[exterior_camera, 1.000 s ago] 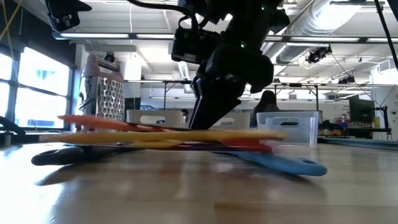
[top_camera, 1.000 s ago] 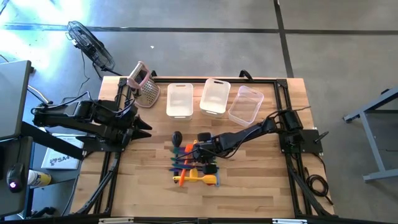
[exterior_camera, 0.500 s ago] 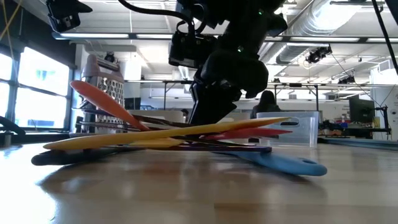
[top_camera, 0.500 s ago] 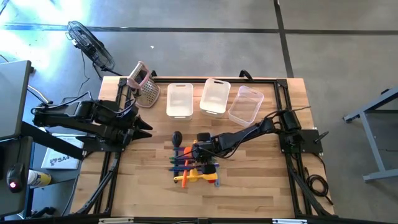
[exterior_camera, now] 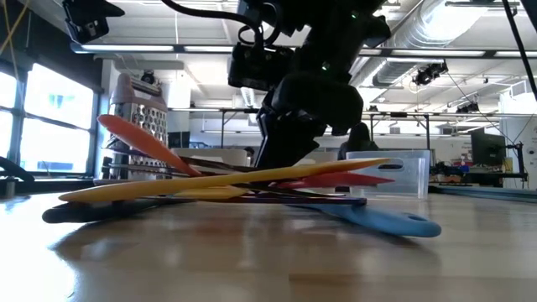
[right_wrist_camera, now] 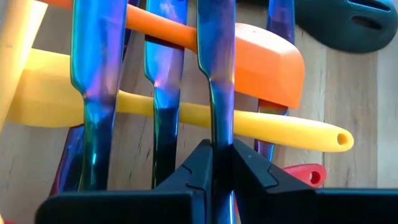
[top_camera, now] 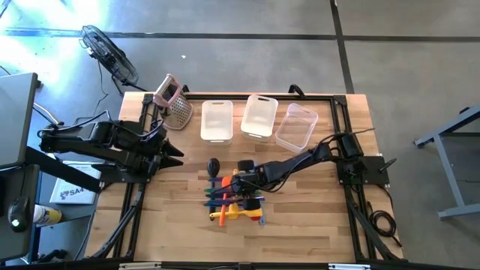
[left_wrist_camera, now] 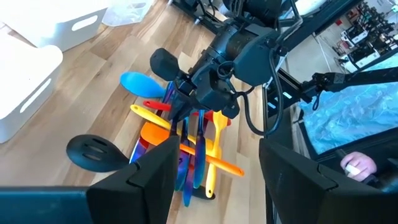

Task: Pick & Place Kitchen Items
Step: Put the blue table knife into the transparent bin

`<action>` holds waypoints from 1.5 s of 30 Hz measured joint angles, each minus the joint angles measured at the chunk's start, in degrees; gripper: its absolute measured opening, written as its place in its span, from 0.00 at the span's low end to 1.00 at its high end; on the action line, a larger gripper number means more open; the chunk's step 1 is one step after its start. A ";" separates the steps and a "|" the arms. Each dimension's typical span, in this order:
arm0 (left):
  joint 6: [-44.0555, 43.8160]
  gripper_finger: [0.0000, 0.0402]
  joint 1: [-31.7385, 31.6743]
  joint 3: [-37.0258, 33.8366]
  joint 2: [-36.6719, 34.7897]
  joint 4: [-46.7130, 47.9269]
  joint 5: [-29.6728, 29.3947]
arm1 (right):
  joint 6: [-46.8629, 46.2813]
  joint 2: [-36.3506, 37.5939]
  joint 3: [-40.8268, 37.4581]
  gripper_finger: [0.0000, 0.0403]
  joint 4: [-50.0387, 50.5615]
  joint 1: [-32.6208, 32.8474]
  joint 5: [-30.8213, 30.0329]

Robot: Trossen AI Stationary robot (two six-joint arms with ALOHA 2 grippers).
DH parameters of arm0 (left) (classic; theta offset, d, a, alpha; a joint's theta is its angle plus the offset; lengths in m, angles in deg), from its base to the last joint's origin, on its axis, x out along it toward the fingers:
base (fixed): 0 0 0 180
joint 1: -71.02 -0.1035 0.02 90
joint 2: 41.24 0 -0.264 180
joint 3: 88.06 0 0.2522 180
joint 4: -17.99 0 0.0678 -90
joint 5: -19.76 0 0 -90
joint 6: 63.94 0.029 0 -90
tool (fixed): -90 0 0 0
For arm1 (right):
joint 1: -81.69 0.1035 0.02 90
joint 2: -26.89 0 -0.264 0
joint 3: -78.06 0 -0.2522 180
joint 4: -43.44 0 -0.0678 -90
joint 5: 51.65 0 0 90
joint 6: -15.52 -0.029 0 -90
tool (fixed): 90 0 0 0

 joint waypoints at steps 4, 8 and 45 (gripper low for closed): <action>0.68 0.54 -0.02 0.00 0.00 0.00 -0.01 | 0.02 0.02 -0.02 0.08 0.04 0.28 -0.79; 0.68 0.54 -0.02 0.00 0.00 0.07 -0.01 | 0.02 0.04 -0.02 0.08 0.00 0.45 -1.28; 1.13 0.54 -0.02 0.02 -0.02 0.33 -0.09 | -4.35 11.06 1.83 0.08 3.69 2.87 -15.21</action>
